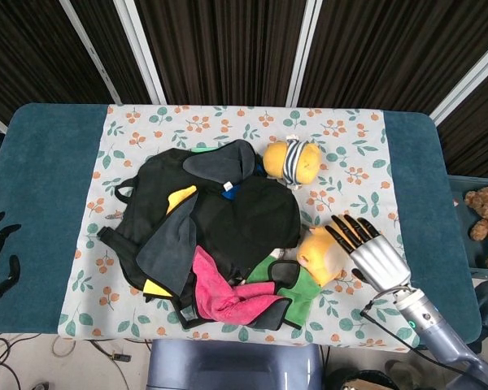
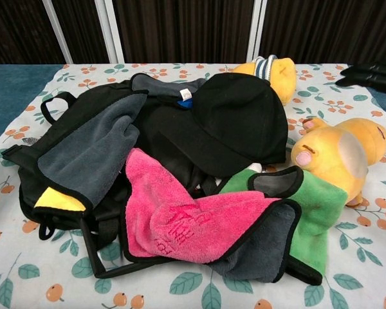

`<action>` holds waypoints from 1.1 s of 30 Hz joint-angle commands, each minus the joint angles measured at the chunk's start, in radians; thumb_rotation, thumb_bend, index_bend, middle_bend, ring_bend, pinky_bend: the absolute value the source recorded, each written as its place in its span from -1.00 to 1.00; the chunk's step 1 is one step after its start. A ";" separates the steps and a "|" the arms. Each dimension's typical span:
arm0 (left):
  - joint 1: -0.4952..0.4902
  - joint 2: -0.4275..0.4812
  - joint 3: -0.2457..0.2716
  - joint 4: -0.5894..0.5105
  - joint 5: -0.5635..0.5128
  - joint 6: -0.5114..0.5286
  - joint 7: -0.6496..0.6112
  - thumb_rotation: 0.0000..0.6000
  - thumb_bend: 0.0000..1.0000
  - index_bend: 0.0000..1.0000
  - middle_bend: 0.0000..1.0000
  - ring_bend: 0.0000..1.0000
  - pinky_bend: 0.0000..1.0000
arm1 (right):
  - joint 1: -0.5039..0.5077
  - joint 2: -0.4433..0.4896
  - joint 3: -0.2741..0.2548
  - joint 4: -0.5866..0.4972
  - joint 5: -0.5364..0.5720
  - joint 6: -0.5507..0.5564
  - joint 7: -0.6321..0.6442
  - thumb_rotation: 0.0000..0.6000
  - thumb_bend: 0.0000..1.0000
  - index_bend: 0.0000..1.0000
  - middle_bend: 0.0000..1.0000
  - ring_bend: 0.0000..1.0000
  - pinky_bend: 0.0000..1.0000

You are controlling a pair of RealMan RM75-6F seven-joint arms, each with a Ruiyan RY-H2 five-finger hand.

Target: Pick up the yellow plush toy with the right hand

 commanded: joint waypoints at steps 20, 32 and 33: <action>0.000 -0.008 -0.016 0.000 -0.025 0.002 0.009 1.00 0.18 -0.58 -0.88 -0.81 -1.00 | 0.127 -0.092 -0.034 0.076 0.080 -0.220 -0.112 1.00 -0.59 -1.00 -0.97 -0.94 -0.62; 0.002 -0.008 -0.020 -0.005 -0.032 0.003 0.011 1.00 0.18 -0.58 -0.88 -0.81 -1.00 | 0.148 -0.155 -0.020 0.143 0.109 -0.185 -0.053 1.00 0.09 -0.67 -0.38 -0.27 -0.31; 0.002 -0.008 -0.021 -0.006 -0.033 0.004 0.011 1.00 0.18 -0.58 -0.88 -0.81 -1.00 | 0.147 -0.155 -0.018 0.140 0.116 -0.181 -0.034 1.00 0.13 -0.63 -0.34 -0.22 -0.27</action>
